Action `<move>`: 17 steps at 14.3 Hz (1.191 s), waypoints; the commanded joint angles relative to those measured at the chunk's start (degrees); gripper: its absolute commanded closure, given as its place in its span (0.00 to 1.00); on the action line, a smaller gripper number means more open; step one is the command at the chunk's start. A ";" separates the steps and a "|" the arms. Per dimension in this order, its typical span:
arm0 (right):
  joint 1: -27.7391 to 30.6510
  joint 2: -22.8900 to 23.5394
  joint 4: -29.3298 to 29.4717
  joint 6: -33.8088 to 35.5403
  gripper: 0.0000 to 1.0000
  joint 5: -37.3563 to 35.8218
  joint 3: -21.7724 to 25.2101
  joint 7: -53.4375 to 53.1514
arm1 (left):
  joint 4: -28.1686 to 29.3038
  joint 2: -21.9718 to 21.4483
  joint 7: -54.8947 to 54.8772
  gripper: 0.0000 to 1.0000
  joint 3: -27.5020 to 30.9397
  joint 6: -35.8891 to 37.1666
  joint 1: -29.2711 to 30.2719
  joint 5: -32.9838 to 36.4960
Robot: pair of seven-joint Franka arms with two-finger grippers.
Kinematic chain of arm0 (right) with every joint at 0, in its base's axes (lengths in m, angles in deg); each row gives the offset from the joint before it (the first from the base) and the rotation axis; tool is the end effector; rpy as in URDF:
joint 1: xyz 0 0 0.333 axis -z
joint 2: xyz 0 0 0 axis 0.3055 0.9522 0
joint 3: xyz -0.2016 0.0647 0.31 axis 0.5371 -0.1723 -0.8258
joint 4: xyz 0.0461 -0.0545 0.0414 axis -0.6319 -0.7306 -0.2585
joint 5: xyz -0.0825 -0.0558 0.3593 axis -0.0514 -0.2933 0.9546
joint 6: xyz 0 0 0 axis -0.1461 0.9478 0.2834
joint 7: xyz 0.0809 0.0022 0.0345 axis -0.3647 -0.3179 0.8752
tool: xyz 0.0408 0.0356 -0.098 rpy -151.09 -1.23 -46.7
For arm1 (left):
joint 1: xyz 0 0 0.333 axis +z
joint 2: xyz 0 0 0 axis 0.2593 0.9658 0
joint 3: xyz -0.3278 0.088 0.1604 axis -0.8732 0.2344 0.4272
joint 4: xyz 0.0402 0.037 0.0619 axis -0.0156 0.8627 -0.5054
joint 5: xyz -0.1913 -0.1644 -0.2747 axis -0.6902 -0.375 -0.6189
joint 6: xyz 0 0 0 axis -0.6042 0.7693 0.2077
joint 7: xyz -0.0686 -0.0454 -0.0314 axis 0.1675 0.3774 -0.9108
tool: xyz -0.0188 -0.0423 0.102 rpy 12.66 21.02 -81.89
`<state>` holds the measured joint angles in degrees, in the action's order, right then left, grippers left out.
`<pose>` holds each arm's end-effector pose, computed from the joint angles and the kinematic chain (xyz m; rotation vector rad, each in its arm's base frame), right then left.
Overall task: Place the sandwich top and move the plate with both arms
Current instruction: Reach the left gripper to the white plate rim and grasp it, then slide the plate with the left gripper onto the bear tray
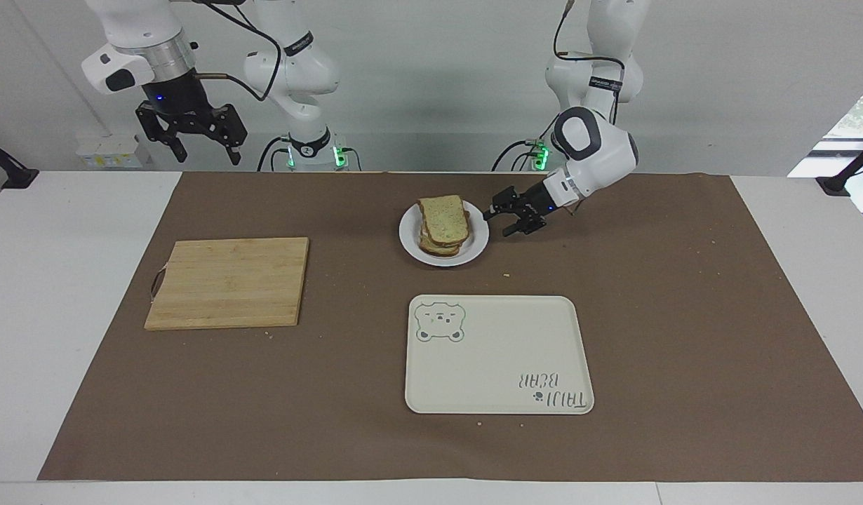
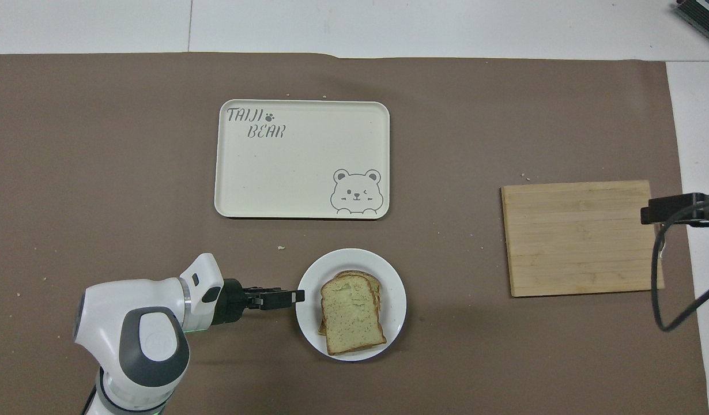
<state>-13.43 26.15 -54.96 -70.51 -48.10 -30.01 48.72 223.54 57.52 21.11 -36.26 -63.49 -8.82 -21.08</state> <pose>0.4791 -0.0121 0.7104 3.1246 -0.1242 0.0636 0.3662 -0.1963 0.3736 2.2921 -0.0799 0.0272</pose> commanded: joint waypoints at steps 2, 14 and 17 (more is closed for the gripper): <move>0.21 2.38 2.82 0.57 0.00 -2.46 -0.26 1.48 | 0.49 3.93 -5.77 0.28 0.86 -1.55 -2.96 -6.93; 0.82 4.67 5.72 1.63 0.00 -1.50 0.18 1.30 | 1.64 4.38 -9.31 1.00 1.04 2.30 -4.54 -12.58; 0.56 4.67 5.72 1.63 0.00 -1.41 0.09 1.30 | 0.85 4.47 -9.31 1.00 1.13 9.49 0.98 -12.49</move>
<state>-13.09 30.21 -50.58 -70.09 -49.51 -29.75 48.80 223.88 62.90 12.94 -35.50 -59.37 -11.57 -32.48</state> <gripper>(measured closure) 0.000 0.956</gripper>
